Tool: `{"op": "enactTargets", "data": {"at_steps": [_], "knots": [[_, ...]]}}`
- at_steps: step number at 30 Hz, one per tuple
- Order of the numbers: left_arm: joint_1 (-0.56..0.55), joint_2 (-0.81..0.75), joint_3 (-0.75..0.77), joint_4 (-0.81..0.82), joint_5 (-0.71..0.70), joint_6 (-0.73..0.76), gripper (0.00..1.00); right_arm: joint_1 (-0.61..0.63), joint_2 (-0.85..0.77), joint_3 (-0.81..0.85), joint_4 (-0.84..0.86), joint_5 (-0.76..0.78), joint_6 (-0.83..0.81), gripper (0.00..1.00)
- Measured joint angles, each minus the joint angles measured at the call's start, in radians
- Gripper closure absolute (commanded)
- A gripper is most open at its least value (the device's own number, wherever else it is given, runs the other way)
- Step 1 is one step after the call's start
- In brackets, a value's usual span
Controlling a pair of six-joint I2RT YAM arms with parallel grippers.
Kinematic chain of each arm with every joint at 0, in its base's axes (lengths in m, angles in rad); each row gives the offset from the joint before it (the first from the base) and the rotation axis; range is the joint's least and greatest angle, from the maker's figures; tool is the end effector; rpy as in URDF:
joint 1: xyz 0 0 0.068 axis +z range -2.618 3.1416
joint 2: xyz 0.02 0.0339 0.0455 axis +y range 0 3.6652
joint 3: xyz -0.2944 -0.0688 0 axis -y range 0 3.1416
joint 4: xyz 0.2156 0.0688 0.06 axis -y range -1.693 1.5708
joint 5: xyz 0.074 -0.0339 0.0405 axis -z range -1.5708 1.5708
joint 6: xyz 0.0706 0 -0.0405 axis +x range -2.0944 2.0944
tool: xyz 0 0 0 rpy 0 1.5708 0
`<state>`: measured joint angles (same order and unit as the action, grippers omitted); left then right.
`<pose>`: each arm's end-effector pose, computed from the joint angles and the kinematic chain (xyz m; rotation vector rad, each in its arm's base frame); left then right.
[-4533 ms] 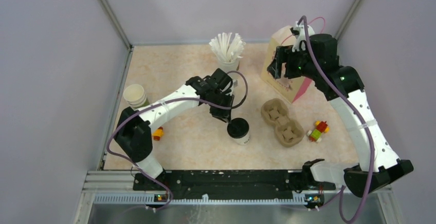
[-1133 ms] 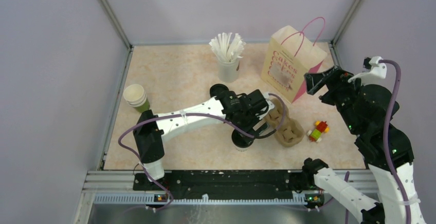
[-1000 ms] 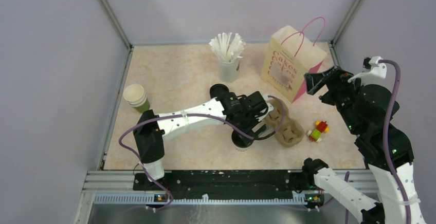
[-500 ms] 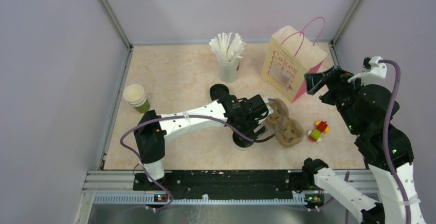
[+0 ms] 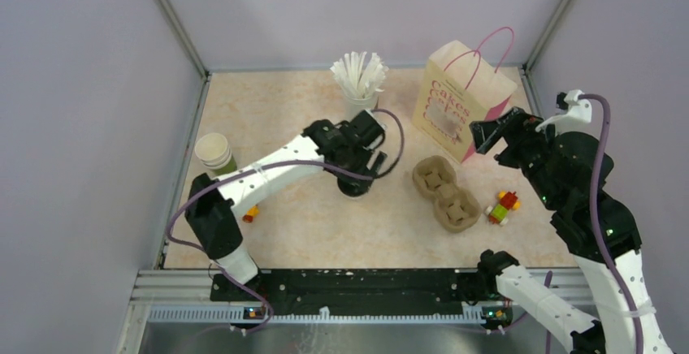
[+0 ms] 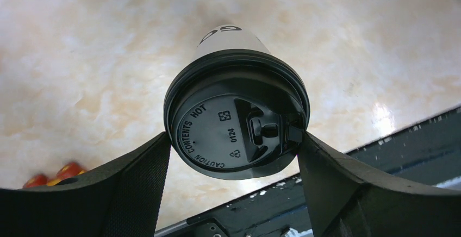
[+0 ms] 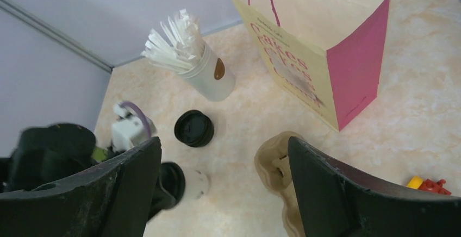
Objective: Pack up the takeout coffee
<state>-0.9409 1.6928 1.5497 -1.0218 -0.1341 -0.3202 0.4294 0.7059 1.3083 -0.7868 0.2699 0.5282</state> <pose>0.2047 -0.2648 0.3021 0.7979 2.6113 -0.1832 0.0799 0.0159 0.4500 0.2852 1.7481 0.4615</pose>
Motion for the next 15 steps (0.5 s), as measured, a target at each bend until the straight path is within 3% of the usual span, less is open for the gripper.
{"op": "enactTargets", "data": {"at_steps": [7,15], "knots": [[0.290,-0.111,-0.032,-0.042,-0.055,-0.040,0.16,0.000,0.003,-0.024,-0.002,-0.043,0.005,0.15],[0.524,-0.052,-0.033,-0.048,-0.090,-0.025,0.16,0.000,0.012,-0.024,-0.021,-0.073,-0.005,0.15]]}}
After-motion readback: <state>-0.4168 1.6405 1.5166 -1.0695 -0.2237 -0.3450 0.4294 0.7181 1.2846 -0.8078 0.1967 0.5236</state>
